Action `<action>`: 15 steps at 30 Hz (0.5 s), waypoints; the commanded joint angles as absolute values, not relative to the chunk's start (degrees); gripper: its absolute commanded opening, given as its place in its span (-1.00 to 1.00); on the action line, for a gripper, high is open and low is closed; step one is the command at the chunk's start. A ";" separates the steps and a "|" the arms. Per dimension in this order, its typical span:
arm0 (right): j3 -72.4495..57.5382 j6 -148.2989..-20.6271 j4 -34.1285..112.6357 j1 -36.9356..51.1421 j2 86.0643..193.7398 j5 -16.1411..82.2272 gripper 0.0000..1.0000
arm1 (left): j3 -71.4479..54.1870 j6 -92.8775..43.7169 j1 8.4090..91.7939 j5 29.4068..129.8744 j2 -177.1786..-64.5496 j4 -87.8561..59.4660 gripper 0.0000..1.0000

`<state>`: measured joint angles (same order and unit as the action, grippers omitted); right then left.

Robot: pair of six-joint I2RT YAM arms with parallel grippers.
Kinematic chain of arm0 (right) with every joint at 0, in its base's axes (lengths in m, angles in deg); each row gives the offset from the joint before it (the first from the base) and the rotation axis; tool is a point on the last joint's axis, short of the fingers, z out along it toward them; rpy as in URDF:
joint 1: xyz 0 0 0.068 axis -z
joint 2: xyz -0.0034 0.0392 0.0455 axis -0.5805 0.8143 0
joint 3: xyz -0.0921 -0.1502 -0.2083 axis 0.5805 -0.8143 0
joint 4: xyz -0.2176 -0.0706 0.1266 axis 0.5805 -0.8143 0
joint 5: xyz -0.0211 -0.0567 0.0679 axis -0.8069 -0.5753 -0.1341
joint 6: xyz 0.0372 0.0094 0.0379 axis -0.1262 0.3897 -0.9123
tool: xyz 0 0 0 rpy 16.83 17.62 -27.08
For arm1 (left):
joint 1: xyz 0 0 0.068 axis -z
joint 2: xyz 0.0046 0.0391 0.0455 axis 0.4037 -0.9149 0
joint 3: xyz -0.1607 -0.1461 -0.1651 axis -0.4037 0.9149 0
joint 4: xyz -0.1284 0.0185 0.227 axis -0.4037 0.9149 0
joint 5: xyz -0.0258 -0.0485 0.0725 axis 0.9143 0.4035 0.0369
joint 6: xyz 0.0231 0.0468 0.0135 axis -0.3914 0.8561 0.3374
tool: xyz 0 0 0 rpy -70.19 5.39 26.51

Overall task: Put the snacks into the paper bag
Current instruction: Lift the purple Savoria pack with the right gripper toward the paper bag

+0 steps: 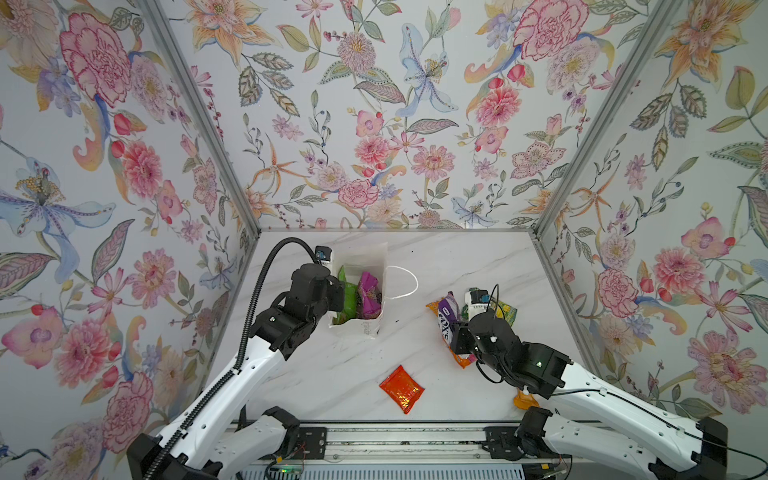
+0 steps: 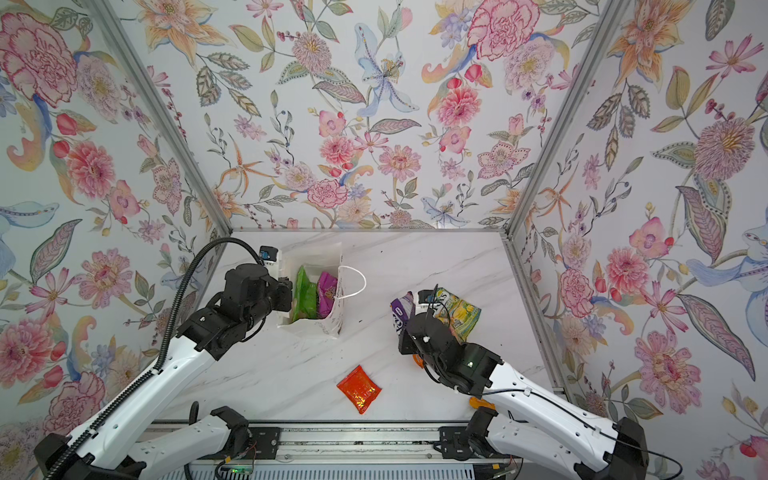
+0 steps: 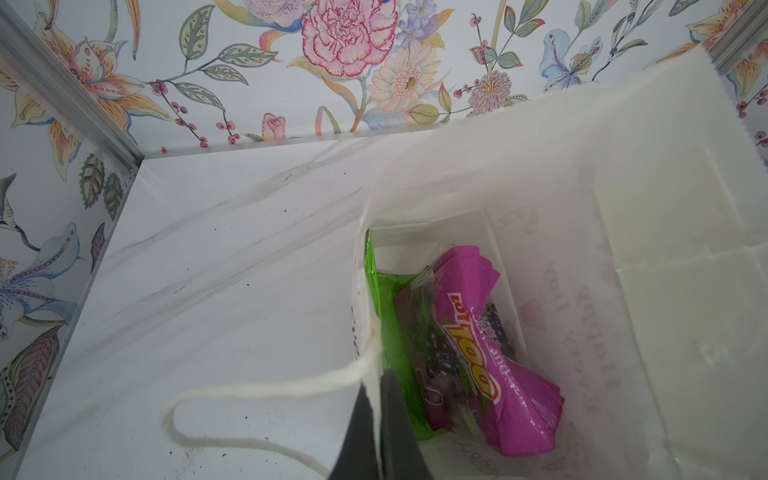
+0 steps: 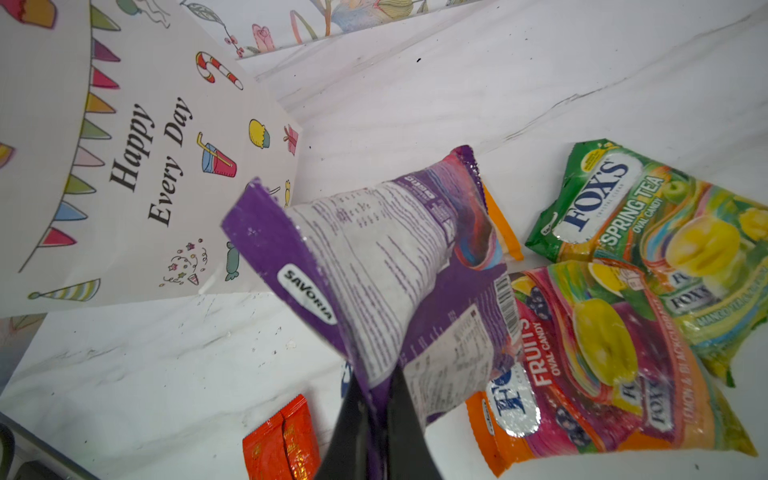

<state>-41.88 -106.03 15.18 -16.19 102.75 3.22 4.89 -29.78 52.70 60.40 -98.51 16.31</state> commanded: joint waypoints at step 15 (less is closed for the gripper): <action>-32.21 -103.07 23.83 -8.14 102.55 12.12 -1.00 | 3.87 -27.71 52.07 59.55 -97.96 13.50 -1.00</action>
<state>-36.70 -105.18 19.14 -8.81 102.43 11.70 4.89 -29.34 52.70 60.66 -98.51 16.24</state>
